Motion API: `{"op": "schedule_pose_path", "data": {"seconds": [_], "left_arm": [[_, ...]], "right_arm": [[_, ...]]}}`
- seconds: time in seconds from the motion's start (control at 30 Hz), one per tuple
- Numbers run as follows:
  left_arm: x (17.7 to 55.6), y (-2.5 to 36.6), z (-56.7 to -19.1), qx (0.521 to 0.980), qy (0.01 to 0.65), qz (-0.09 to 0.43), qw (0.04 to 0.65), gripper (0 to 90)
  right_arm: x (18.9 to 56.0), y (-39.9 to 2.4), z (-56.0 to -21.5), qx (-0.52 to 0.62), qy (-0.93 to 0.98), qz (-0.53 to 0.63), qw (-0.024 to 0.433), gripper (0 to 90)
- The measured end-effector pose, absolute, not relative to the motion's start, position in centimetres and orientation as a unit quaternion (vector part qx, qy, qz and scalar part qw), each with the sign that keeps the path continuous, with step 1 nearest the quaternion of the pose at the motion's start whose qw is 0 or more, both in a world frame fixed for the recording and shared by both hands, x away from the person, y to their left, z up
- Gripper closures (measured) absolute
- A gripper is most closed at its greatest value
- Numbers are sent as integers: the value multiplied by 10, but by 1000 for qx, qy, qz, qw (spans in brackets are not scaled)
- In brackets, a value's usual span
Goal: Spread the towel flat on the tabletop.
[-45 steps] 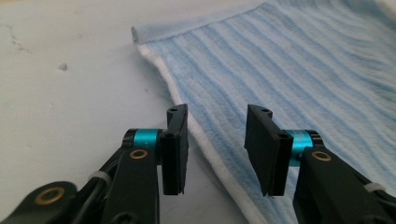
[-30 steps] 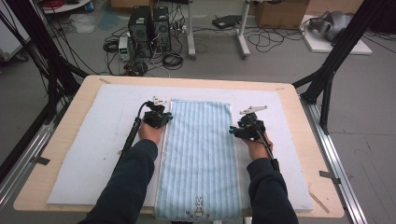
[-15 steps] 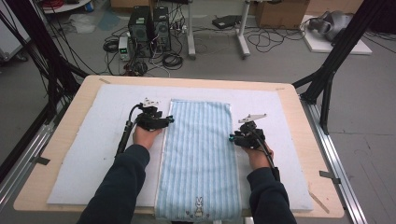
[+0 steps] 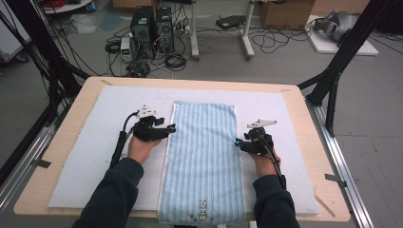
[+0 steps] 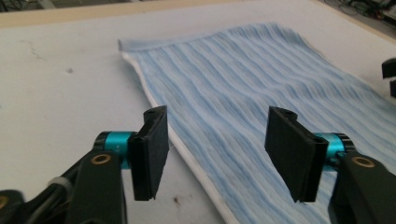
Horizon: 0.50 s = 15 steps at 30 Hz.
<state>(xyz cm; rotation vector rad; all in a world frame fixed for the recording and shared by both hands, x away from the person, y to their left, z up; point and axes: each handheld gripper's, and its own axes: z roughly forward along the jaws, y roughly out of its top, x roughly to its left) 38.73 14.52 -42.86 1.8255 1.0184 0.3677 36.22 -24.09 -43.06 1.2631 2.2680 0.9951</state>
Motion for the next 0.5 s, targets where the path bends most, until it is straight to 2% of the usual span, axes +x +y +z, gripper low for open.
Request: {"op": "schedule_pose_path", "data": {"seconds": [0.07,0.17,0.23,0.4,0.5], "left_arm": [[387,141,-436,768,414,125,472,512],[387,132,-445,783,410,113,453,572],[388,128,-448,789,411,118,442,616],[389,128,-450,794,414,154,417,870],[389,128,-450,797,411,176,406,895]], "right_arm": [[355,-238,-426,432,812,353,171,547],[345,-231,-422,415,823,347,172,547],[339,-229,-423,411,825,344,177,541],[334,-231,-432,417,824,343,170,534],[332,-232,-437,422,824,342,163,527]]}}
